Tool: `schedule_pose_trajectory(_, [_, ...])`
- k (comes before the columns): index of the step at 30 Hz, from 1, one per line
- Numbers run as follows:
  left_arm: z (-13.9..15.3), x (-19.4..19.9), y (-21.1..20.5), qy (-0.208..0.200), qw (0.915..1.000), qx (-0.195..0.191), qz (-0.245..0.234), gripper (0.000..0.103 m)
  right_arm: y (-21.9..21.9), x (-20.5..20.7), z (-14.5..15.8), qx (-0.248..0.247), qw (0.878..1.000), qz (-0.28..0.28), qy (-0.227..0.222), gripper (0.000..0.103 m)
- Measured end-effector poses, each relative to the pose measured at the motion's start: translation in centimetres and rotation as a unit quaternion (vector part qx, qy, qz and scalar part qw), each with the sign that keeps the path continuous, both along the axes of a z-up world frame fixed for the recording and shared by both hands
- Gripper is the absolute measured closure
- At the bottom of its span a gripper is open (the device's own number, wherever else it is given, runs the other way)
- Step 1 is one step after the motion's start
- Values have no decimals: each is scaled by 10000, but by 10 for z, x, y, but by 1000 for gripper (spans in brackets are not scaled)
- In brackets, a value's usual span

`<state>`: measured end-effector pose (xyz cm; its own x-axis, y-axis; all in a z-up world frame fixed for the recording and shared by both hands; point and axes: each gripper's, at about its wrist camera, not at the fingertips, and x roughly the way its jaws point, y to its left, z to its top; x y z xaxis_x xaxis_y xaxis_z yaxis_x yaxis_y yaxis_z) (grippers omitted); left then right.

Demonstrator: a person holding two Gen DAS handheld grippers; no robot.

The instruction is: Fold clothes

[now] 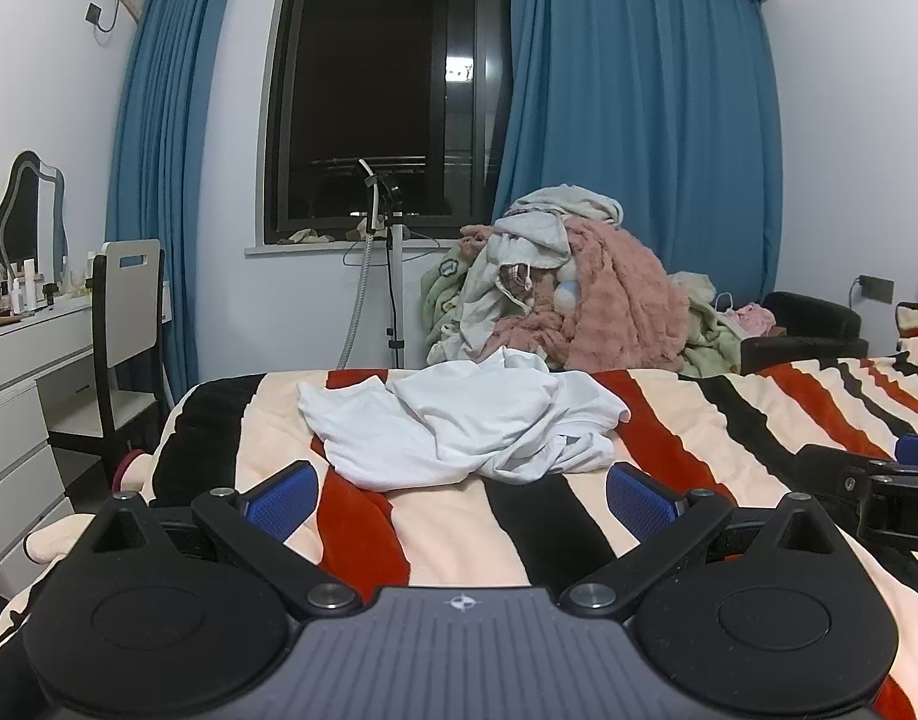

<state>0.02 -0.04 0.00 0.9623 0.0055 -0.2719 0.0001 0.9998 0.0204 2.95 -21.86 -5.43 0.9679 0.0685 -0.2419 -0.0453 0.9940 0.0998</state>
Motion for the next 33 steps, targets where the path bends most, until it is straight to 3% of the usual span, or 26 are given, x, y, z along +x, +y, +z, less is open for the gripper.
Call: schedule_pose_trajectory(33, [2,-4,-2,48,9999,-39,-109,0,1,5,-7,2,9999,-33,103,0])
